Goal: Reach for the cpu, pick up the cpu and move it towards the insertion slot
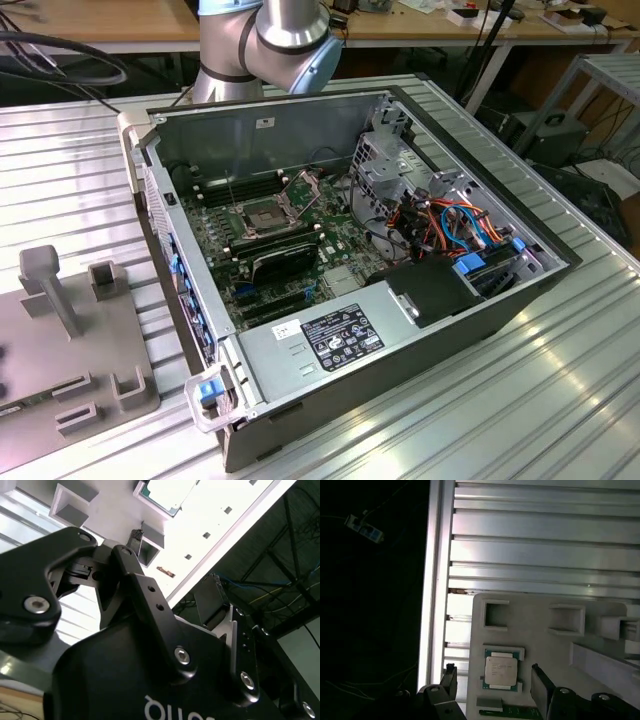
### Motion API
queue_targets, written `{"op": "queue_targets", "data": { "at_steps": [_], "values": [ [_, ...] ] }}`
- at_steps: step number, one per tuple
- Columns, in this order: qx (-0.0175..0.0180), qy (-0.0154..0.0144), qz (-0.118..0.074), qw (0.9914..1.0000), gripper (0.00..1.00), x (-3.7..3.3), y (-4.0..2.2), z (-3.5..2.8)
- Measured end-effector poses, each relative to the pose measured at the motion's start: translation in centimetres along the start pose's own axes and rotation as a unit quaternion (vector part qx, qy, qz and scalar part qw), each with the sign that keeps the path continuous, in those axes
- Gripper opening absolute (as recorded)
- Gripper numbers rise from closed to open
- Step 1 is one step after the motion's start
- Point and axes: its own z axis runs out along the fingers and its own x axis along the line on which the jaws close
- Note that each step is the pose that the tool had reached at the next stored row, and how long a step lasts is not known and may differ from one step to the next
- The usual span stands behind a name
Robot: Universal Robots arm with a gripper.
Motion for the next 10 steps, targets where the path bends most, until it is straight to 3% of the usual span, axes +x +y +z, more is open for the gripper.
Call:
{"op": "queue_targets", "data": {
  "at_steps": [10],
  "values": [
    [-0.0003,-0.0006,0.000,1.00000,0.69,0.36,-0.49,1.20]
  ]
}}
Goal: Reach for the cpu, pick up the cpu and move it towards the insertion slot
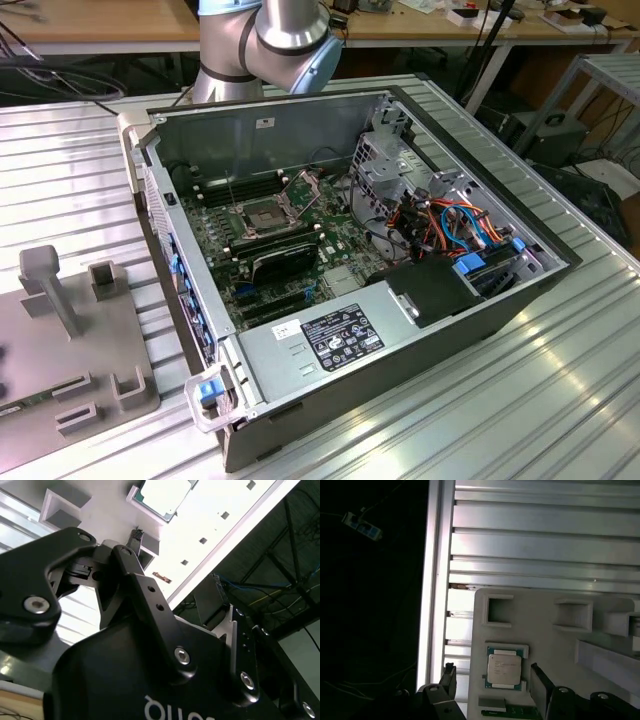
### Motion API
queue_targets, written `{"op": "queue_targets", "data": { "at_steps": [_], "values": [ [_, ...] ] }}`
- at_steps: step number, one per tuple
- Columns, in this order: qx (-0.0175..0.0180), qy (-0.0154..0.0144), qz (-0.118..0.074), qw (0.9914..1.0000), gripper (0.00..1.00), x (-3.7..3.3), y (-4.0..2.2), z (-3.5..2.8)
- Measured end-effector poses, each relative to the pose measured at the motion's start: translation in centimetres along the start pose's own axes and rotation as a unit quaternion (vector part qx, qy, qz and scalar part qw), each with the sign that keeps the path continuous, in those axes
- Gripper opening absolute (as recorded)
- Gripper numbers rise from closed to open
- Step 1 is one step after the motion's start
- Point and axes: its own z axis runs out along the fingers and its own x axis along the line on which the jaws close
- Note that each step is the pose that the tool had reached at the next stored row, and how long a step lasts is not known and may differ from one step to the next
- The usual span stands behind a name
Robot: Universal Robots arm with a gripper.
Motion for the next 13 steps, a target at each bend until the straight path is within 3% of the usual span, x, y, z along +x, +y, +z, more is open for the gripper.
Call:
{"op": "queue_targets", "data": {
  "at_steps": [13],
  "values": [
    [0.0001,0.0001,-0.001,1.00000,0.69,0.04,-0.41,2.55]
  ]
}}
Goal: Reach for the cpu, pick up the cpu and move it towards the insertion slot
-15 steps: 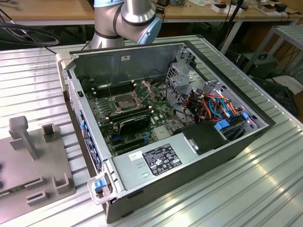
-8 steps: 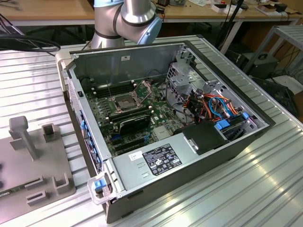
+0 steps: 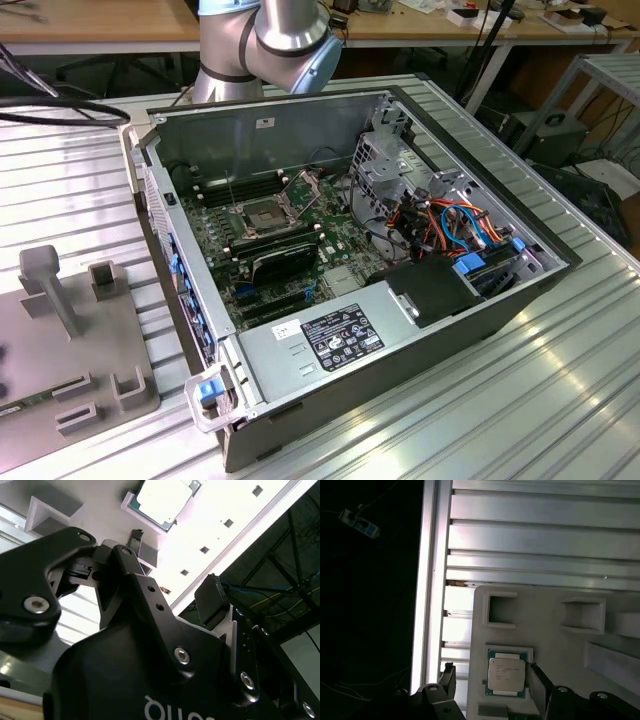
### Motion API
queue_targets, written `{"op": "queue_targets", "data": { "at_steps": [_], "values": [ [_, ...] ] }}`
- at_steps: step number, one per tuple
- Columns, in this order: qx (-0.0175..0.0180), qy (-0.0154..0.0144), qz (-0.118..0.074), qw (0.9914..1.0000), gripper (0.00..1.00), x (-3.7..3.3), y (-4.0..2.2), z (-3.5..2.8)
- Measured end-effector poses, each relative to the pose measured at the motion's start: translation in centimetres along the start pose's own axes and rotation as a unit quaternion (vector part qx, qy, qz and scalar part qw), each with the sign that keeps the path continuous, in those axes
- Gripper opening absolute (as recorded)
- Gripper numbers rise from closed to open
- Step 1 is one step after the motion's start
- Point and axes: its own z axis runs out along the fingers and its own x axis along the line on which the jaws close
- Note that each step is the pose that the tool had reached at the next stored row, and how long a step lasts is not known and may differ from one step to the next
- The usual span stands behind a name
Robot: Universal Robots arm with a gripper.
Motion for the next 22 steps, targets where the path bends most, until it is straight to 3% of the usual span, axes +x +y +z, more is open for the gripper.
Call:
{"op": "queue_targets", "data": {
  "at_steps": [4,9,14,18,22],
  "values": [
    [-0.0005,-0.0012,0.020,0.99979,0.69,-0.01,-0.33,1.03],
    [-0.0002,-0.0015,0.027,0.99963,0.69,-0.21,-0.45,1.34],
    [0.0007,-0.0017,0.032,0.99948,0.69,-1.29,-0.53,1.50],
    [0.0012,-0.0017,0.035,0.99938,0.69,-1.41,-0.62,2.00],
    [0.0011,-0.0019,0.037,0.99930,0.69,-1.44,-1.11,2.59]
  ]
}}
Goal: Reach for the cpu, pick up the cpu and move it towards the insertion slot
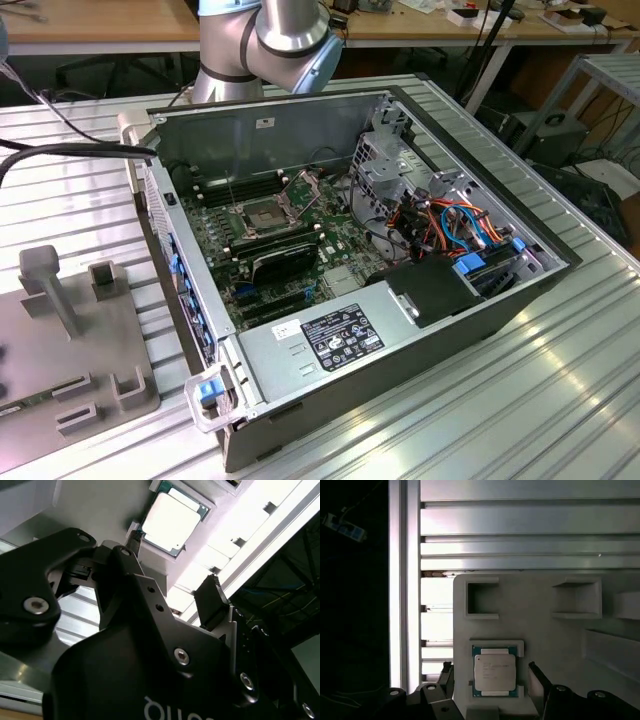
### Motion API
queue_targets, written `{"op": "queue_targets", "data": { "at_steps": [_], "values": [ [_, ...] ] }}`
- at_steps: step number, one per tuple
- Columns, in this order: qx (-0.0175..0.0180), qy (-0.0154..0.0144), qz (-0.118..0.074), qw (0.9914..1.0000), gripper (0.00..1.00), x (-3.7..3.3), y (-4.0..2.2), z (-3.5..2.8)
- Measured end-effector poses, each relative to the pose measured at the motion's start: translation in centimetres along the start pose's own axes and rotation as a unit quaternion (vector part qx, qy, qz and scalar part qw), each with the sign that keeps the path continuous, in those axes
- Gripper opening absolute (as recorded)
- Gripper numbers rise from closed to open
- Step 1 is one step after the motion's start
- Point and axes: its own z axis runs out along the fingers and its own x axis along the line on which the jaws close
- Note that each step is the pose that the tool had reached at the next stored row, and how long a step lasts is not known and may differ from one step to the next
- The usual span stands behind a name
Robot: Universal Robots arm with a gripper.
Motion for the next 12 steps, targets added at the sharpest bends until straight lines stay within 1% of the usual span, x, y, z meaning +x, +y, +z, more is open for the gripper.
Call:
{"op": "queue_targets", "data": {
  "at_steps": [3,8,12],
  "values": [
    [-0.0001,-0.0002,0.002,1.00000,0.69,-0.16,-0.42,0.62],
    [-0.0003,-0.0004,0.009,0.99996,0.69,-0.87,-0.47,1.38],
    [-0.0005,-0.0007,0.017,0.99985,0.69,-0.98,-0.49,2.09]
  ]
}}
